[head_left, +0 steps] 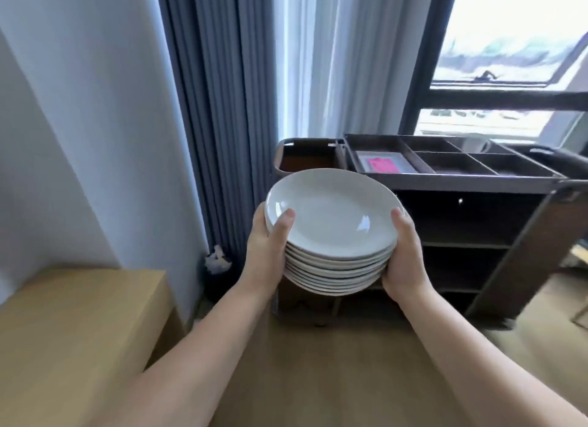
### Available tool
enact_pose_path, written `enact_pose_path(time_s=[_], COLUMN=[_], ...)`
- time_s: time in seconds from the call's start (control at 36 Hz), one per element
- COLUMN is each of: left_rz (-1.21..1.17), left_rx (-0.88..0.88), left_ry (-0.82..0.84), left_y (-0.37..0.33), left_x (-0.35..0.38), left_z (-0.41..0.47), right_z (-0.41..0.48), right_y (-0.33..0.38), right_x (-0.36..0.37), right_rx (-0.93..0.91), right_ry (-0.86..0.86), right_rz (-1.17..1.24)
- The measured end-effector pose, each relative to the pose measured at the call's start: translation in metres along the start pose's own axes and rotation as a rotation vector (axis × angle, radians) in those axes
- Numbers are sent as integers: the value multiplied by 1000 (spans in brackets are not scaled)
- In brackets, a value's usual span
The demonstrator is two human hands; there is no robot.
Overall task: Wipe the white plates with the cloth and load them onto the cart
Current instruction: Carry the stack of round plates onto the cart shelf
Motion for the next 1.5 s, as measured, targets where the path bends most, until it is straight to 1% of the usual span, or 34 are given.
enact_pose_path(time_s=[0.14,0.31,0.44,0.64,0.78,0.83,0.92,1.06,1.11,1.22,1.36,1.5], left_rz=[-71,-133,-160,-201,-219,-217,-231,-223,-215,-211,-183,-142], left_rx=[-52,-113,-153,-134,-151,-160,-177,-207,-214,-240,-257,-267], left_ry=[122,258,358,509,609,623,656,639,624,559,436,360], left_y=[28,58,83,119,142,151,165,191,203,229,258,290], left_x=[99,188,241,303,344,360,389,437,457,495,538,562], left_z=[33,67,100,152,176,182,189,196,196,195,195,206], right_z=[19,39,62,93,109,114,124,142,150,173,205,237], right_y=[24,39,42,29,26,25,24,18,13,7,-5,-27], right_x=[-91,-174,-218,-269,-303,-320,-349,-406,-431,-483,-546,-582], right_rx=[-46,-86,-101,-168,-190,-190,-181,-160,-149,-105,-19,16], right_ry=[-129,-297,-408,-586,-673,-702,-708,-705,-669,-564,-427,-370], right_rz=[-80,-141,-196,-267,-328,-333,-362,-352,-340,-328,-301,-240])
Point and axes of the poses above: each hand's wrist, its own z-axis towards the middle knuckle, its own x-axis out of the palm, y = z × x, the point moved 1 cm from there along z, towards the middle knuckle, and after that the axes turned 2 degrees about z, right-handed, at the moved point
